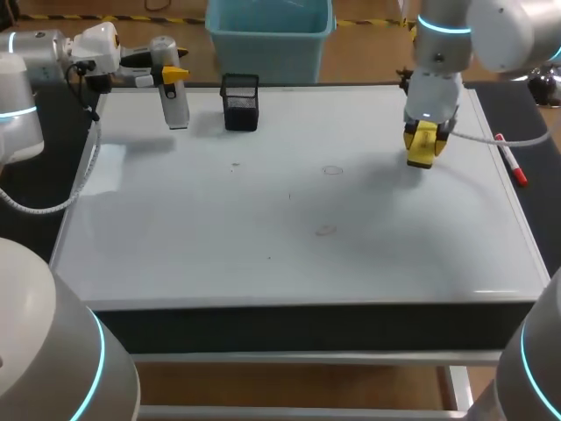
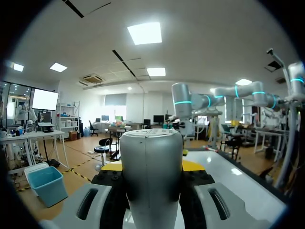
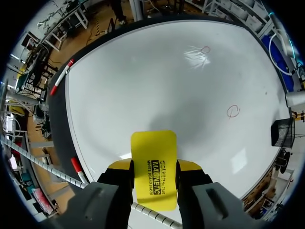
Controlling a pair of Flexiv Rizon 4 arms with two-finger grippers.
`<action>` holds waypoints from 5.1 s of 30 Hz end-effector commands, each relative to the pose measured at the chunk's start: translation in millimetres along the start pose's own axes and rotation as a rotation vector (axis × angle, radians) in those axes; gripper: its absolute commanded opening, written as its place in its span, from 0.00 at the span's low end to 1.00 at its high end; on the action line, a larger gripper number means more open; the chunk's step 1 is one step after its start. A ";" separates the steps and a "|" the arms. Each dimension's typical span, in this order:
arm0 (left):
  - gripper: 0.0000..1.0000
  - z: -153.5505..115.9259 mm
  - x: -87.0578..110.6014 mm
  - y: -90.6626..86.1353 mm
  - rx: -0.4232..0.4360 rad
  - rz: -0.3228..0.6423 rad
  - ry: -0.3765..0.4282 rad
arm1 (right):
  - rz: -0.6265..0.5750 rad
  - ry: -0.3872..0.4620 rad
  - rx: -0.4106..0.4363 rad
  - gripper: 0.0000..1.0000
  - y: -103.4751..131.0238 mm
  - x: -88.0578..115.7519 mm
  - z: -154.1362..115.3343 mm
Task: Pick up the inspection probe, press it on each red-marked spot on the whiteboard one by one, put down the probe, pick up the eraser, and wipe off all the red marks.
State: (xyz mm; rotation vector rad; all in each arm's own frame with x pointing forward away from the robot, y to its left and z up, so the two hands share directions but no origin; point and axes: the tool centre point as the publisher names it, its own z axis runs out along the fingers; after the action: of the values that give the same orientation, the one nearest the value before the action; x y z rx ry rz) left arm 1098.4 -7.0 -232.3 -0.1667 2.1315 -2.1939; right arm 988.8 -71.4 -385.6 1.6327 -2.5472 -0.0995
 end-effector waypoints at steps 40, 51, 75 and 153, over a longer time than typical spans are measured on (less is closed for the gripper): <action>0.00 74.9 75.1 -27.0 0.020 0.009 0.120 | -0.001 0.005 -0.008 0.00 -3.8 4.5 -1.3; 0.00 129.4 117.7 -24.1 0.012 0.014 0.217 | -0.001 0.005 -0.008 0.00 -3.8 4.5 -1.3; 0.00 235.5 150.9 9.1 0.025 -0.026 0.324 | -0.001 0.005 -0.008 0.00 -3.8 4.5 -1.3; 0.00 309.6 144.2 57.2 0.048 -0.045 0.450 | -0.001 0.005 -0.008 0.00 -3.8 4.5 -1.3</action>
State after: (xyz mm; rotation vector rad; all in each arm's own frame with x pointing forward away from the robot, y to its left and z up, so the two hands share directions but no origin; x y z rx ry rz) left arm 993.0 -333.2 -276.4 0.3106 2.2966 -2.4903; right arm 989.8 -76.2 -385.5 1.6274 -2.5436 -0.1068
